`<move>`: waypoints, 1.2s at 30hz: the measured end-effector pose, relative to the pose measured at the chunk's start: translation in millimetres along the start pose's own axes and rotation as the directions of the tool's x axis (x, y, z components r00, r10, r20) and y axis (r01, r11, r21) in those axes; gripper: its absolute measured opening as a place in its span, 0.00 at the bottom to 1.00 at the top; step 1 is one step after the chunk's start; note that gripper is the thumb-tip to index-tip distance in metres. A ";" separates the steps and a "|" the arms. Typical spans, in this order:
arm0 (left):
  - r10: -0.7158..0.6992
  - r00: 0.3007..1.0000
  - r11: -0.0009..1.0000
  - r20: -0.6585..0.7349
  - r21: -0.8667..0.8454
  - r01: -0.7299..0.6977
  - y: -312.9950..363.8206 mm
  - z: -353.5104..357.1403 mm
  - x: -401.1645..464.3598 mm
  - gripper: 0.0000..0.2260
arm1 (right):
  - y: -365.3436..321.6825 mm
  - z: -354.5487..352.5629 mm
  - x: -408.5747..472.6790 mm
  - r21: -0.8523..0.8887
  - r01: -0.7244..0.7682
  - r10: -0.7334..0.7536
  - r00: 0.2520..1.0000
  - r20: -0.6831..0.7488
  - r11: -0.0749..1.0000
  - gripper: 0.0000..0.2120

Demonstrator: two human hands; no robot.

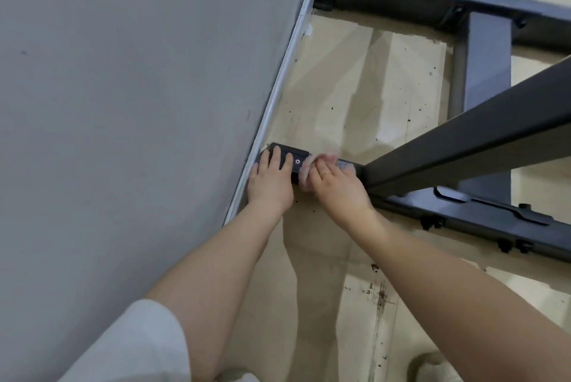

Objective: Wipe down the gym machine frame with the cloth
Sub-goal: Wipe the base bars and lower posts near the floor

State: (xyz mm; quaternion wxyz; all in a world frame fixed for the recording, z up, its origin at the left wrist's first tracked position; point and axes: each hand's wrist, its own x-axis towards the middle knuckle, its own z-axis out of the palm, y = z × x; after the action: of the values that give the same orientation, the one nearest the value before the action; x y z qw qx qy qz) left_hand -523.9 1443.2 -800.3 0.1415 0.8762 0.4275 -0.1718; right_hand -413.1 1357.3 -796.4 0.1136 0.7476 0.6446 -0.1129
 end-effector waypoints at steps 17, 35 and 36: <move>0.086 0.992 0.994 0.097 -0.078 -0.079 24.1 -5.5 -15.5 0.30 | 9.8 -13.4 11.6 0.355 -0.267 0.315 0.946 -0.082 0.896 0.22; 0.022 0.999 0.980 -0.036 -0.197 -0.028 25.3 11.8 -10.0 0.27 | 1.6 12.1 -8.6 -0.121 -0.126 0.128 0.992 0.009 0.985 0.25; 0.024 0.997 0.985 -0.068 -0.171 -0.035 27.6 11.7 -7.4 0.25 | 2.8 10.3 -2.5 -0.105 -0.139 0.142 0.989 0.027 0.985 0.25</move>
State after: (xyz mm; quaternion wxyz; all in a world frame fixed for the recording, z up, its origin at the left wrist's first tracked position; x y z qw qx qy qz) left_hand -508.3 1417.0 -804.9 0.2049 0.8720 0.4322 -0.1035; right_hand -410.9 1351.3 -805.3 0.1705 0.7824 0.5931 -0.0840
